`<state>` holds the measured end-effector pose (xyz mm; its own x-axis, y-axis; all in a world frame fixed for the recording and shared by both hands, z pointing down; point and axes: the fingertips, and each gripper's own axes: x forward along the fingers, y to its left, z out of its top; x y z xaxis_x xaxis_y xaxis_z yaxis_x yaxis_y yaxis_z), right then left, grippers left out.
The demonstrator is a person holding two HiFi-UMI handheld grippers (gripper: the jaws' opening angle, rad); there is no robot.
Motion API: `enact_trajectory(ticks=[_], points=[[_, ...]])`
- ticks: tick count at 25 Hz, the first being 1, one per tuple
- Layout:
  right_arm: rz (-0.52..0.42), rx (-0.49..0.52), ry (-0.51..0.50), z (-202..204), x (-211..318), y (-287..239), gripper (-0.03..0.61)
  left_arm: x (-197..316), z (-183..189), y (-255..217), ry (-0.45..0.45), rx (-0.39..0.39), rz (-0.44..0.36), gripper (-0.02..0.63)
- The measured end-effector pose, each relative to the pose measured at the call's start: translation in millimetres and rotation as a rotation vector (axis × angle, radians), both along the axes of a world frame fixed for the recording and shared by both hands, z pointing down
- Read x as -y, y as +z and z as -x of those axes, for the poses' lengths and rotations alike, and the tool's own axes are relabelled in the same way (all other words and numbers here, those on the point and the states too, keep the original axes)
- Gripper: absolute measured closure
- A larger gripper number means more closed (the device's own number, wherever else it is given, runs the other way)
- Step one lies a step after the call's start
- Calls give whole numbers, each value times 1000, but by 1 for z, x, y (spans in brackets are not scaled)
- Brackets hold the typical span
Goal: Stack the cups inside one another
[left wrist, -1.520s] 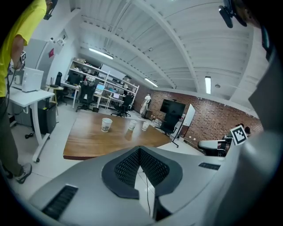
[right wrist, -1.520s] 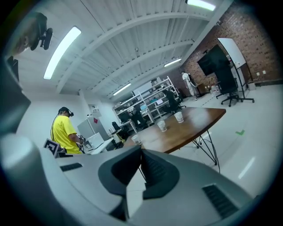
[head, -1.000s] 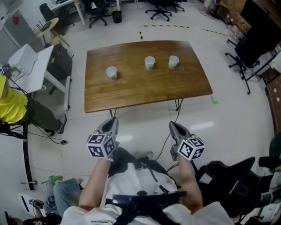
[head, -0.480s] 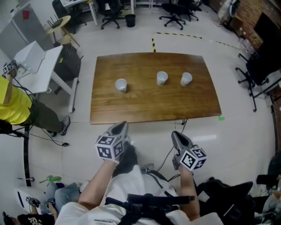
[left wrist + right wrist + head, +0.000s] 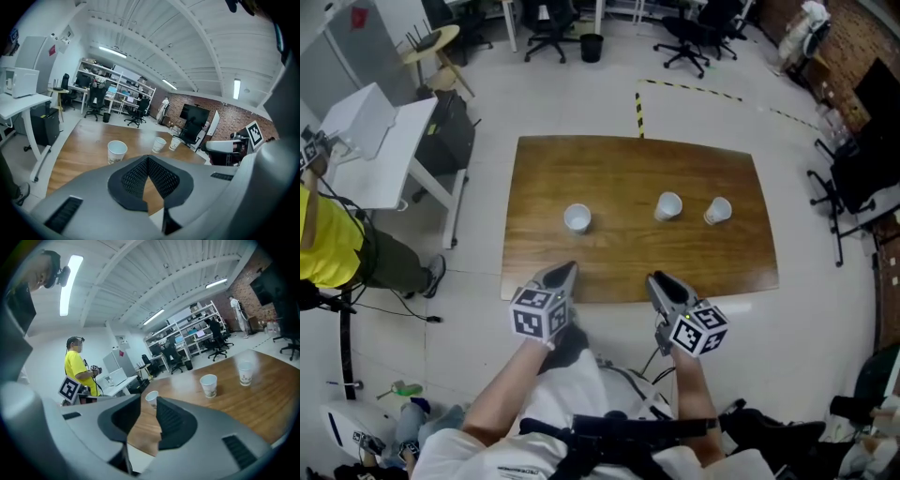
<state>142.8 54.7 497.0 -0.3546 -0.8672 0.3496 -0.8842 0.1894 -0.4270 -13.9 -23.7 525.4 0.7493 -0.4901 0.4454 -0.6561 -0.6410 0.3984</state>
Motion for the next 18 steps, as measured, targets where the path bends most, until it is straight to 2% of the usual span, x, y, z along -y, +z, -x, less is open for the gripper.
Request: enact_trajectory(ticks=[7,15,18], points=[[11,-73,-112,41,78,-1,426,42,20,17,-19,-16,49,618],[44,-256,-285,89,135,13,426,62,34,35,-22,-32,96,618],[64,-283,-345,103,149,21,428,65,34,38,-30,-40,106,618]])
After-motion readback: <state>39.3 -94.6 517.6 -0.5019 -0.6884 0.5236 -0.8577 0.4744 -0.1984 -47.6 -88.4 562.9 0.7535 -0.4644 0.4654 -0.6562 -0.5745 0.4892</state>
